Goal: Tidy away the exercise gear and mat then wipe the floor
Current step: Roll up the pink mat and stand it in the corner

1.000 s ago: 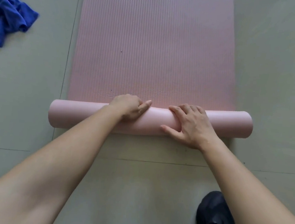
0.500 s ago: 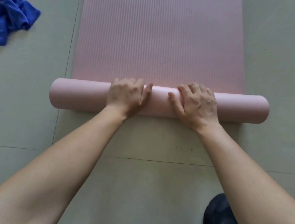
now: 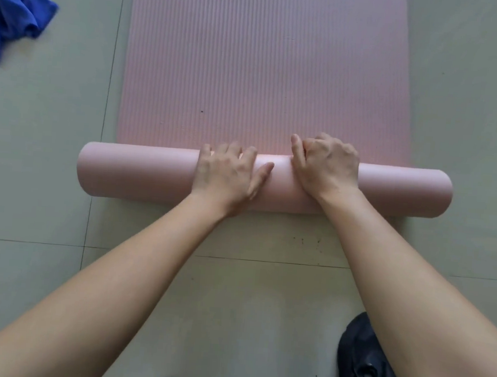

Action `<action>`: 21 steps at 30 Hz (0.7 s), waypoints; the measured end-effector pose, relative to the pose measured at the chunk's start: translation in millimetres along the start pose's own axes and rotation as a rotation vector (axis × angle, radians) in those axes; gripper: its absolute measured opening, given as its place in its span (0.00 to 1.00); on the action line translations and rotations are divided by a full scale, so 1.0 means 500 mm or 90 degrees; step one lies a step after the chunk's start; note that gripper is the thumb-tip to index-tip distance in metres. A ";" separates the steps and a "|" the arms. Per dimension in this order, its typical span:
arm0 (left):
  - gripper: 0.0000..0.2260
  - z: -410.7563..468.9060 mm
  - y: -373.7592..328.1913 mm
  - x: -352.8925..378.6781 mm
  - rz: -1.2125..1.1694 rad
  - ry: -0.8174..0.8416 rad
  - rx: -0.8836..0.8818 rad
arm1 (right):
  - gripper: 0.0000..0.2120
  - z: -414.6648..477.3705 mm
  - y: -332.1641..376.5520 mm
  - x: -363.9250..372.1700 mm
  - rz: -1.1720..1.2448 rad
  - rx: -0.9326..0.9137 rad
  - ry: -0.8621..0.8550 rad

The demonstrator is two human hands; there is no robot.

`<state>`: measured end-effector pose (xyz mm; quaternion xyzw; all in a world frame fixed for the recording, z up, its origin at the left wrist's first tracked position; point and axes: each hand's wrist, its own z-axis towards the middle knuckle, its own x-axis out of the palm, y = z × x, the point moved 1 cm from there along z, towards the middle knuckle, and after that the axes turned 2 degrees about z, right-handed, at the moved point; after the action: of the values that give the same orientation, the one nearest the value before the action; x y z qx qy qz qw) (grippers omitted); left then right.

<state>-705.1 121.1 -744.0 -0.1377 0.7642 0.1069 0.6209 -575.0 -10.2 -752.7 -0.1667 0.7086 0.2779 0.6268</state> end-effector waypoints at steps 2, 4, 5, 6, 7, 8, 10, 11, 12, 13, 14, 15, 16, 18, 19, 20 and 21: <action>0.29 0.023 0.005 0.002 0.009 0.026 -0.008 | 0.23 -0.021 0.005 -0.007 0.037 -0.014 -0.062; 0.28 0.077 0.024 0.003 -0.035 0.072 -0.040 | 0.20 -0.054 0.004 -0.004 0.038 -0.047 -0.092; 0.28 0.106 0.032 -0.001 -0.071 0.089 -0.058 | 0.21 -0.069 0.000 0.001 0.024 -0.066 -0.090; 0.27 0.132 0.038 -0.008 -0.092 0.089 -0.079 | 0.23 -0.081 -0.006 0.008 0.007 -0.082 -0.078; 0.26 0.154 0.045 -0.015 -0.085 0.070 -0.103 | 0.25 -0.088 -0.011 0.015 -0.007 -0.086 -0.061; 0.24 0.169 0.050 -0.024 -0.061 0.039 -0.122 | 0.27 -0.089 -0.015 0.019 -0.011 -0.082 -0.041; 0.21 0.178 0.056 -0.043 -0.039 -0.051 -0.139 | 0.28 -0.068 -0.020 0.022 -0.009 -0.069 -0.014; 0.21 0.169 0.058 -0.051 -0.051 -0.093 -0.135 | 0.29 -0.048 -0.018 0.020 -0.010 -0.062 -0.002; 0.20 0.155 0.058 -0.054 -0.070 -0.128 -0.124 | 0.28 -0.022 -0.016 0.014 -0.010 -0.055 0.013; 0.21 0.137 0.057 -0.053 -0.092 -0.150 -0.106 | 0.28 0.009 -0.014 0.006 -0.007 -0.046 0.031; 0.22 0.116 0.053 -0.048 -0.101 -0.152 -0.084 | 0.28 0.042 -0.012 -0.003 -0.004 -0.038 0.051; 0.24 0.096 0.049 -0.039 -0.094 -0.138 -0.061 | 0.27 0.074 -0.011 -0.010 -0.003 -0.033 0.064; 0.27 0.085 0.047 -0.027 -0.069 -0.117 -0.043 | 0.27 0.103 -0.009 -0.014 -0.004 -0.032 0.065; 0.31 0.096 0.053 -0.012 -0.006 -0.083 -0.038 | 0.26 0.138 -0.005 -0.012 0.008 -0.030 0.039; 0.32 0.114 0.056 -0.012 0.014 -0.072 -0.045 | 0.27 0.140 -0.005 -0.010 0.028 -0.021 0.013; 0.32 0.135 0.058 -0.016 0.029 -0.069 -0.055 | 0.28 0.133 -0.005 -0.008 0.050 -0.012 -0.019; 0.31 0.155 0.058 -0.025 0.044 -0.077 -0.059 | 0.29 0.119 -0.005 -0.005 0.062 -0.011 -0.051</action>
<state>-641.5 175.2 -748.1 -0.1335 0.7239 0.1716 0.6548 -525.7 23.6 -754.5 -0.1260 0.6878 0.3210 0.6387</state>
